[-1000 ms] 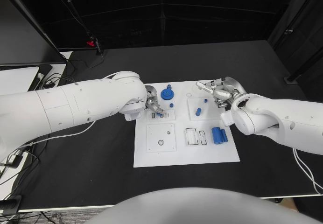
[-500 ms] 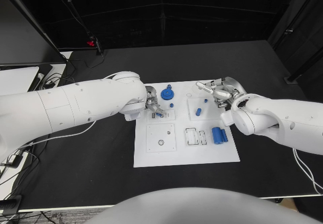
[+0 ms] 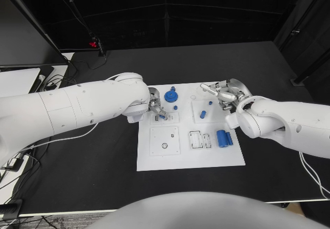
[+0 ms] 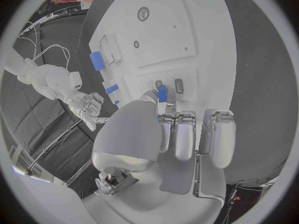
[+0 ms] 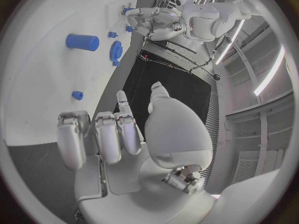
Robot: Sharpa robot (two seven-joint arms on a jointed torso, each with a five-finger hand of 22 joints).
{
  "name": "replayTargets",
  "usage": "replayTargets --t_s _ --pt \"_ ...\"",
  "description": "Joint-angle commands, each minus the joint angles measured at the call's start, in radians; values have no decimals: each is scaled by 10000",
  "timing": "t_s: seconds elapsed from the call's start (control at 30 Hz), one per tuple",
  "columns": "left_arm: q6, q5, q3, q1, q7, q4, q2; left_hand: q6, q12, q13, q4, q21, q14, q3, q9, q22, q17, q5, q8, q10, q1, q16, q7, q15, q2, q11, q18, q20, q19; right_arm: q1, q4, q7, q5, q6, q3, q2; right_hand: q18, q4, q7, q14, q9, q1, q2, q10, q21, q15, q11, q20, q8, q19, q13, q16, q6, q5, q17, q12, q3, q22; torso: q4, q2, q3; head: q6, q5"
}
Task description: Assemble the parts on the task board
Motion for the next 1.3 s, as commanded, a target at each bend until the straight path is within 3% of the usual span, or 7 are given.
replayTargets --t_s 0.03,1.3 --pt "195 -43 -5 -5 -47 -16 15 -15 -24 2608 -256 31 1050 351 5 2634 2635 36 12 1099 282 8 -83 -33 422 -18 -65 -26 1042 12 27 74 3 44 4 -5 -60 0 -5 1021 9 2 84 1060 -1 28 57 45 58 1012 2632 25 -83 16 2630 25 -66 2620 -3 7 0 1 -11" --pt "433 88 -5 -47 22 -184 169 -50 -24 2608 -259 31 1050 446 1 2634 2635 43 -10 1099 156 8 -70 -23 459 -4 -65 -15 1042 12 31 75 3 44 4 7 -60 0 -5 1021 9 2 84 1060 -1 28 57 45 58 1012 2632 25 -83 16 2630 25 -66 2620 -5 8 -2 1 -55"
